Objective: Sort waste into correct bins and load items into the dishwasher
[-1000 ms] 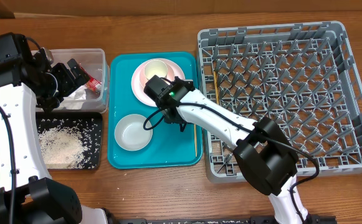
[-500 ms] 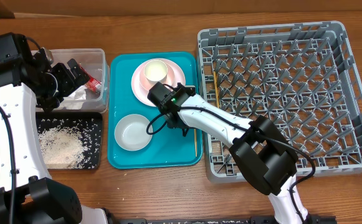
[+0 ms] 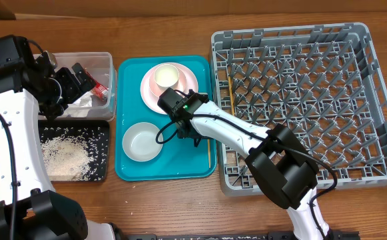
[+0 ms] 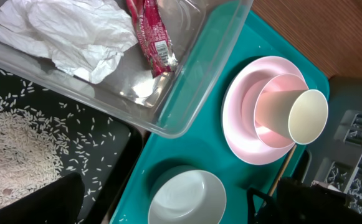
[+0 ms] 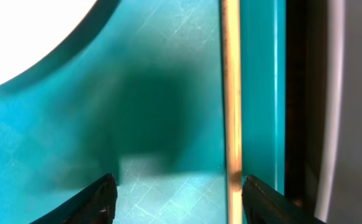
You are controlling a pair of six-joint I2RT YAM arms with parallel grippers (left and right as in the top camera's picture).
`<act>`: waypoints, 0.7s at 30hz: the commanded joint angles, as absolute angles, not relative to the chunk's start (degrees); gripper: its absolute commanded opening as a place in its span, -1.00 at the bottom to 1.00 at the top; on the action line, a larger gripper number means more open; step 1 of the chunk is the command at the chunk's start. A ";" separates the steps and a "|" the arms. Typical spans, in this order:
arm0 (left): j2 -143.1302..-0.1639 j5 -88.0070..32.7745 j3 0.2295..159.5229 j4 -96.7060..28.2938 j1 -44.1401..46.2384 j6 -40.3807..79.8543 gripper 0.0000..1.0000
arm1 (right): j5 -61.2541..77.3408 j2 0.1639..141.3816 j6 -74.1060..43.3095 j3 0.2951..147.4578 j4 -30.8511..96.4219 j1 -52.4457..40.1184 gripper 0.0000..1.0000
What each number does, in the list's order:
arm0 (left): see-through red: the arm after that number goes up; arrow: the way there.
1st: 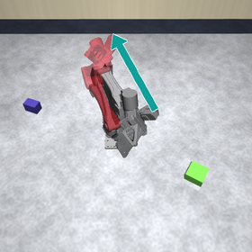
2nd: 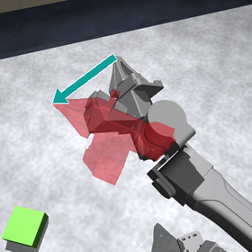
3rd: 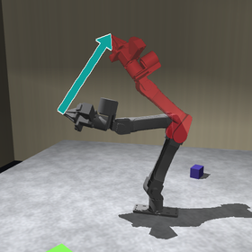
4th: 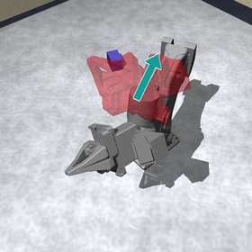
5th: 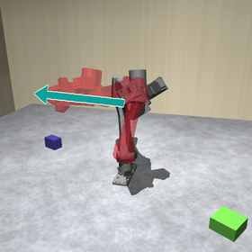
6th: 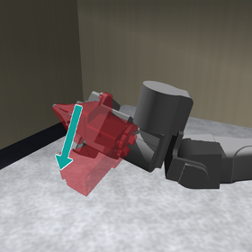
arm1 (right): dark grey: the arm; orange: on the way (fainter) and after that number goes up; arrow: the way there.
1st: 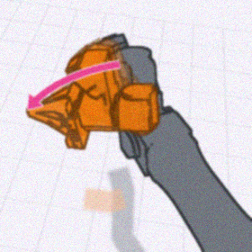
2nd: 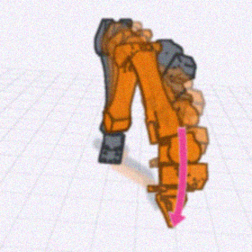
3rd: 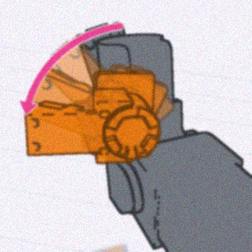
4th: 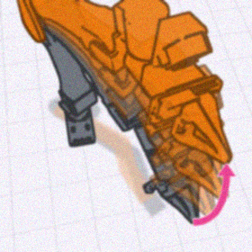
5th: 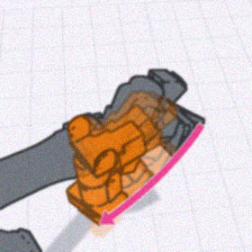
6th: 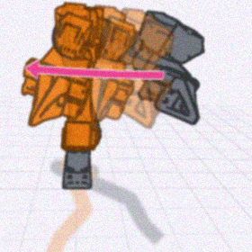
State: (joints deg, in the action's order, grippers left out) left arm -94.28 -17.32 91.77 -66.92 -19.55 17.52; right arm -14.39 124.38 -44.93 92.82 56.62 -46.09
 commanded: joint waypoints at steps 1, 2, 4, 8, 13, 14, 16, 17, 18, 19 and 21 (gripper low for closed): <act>-92.92 -17.12 92.73 -67.02 -19.49 16.25 0.99 | -13.85 124.55 -45.01 92.53 56.45 -45.56 0.38; -92.92 -17.12 92.73 -67.02 -19.49 16.27 0.99 | -13.82 124.55 -45.04 92.47 56.40 -45.58 0.40; -92.92 -17.12 92.73 -67.02 -19.49 16.27 0.99 | -13.56 124.55 -45.04 92.05 55.94 -45.58 0.43; -92.92 -17.12 92.73 -67.02 -19.49 16.27 1.00 | -12.95 124.55 -45.01 90.39 54.35 -45.56 0.45; -92.92 -17.12 92.73 -67.02 -19.49 16.27 0.99 | -9.85 124.53 -44.99 90.06 53.63 -45.58 0.43; -92.92 -17.12 92.73 -67.02 -19.49 16.25 0.99 | -9.06 124.53 -45.01 90.06 53.36 -45.58 0.42; -92.92 -17.12 92.73 -67.02 -19.49 16.25 0.99 | -8.23 124.53 -45.01 90.06 53.12 -45.58 0.35; -92.92 -17.12 92.73 -67.02 -19.49 16.27 1.00 | -8.23 124.53 -45.01 90.06 53.12 -45.58 0.29; -92.92 -17.12 92.73 -67.02 -19.49 16.25 1.00 | -7.97 124.53 -45.01 90.06 53.01 -45.58 0.21; -92.92 -17.12 92.73 -67.02 -19.49 16.25 1.00 | -7.79 124.53 -45.01 90.06 52.90 -45.56 0.10; -92.92 -17.12 92.73 -67.02 -19.49 16.27 1.00 | -7.81 124.53 -45.01 90.06 52.75 -45.58 -0.11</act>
State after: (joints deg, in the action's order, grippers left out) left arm -94.28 -17.30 91.77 -66.89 -19.55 17.52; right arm -9.19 124.36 -44.75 91.35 52.75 -45.74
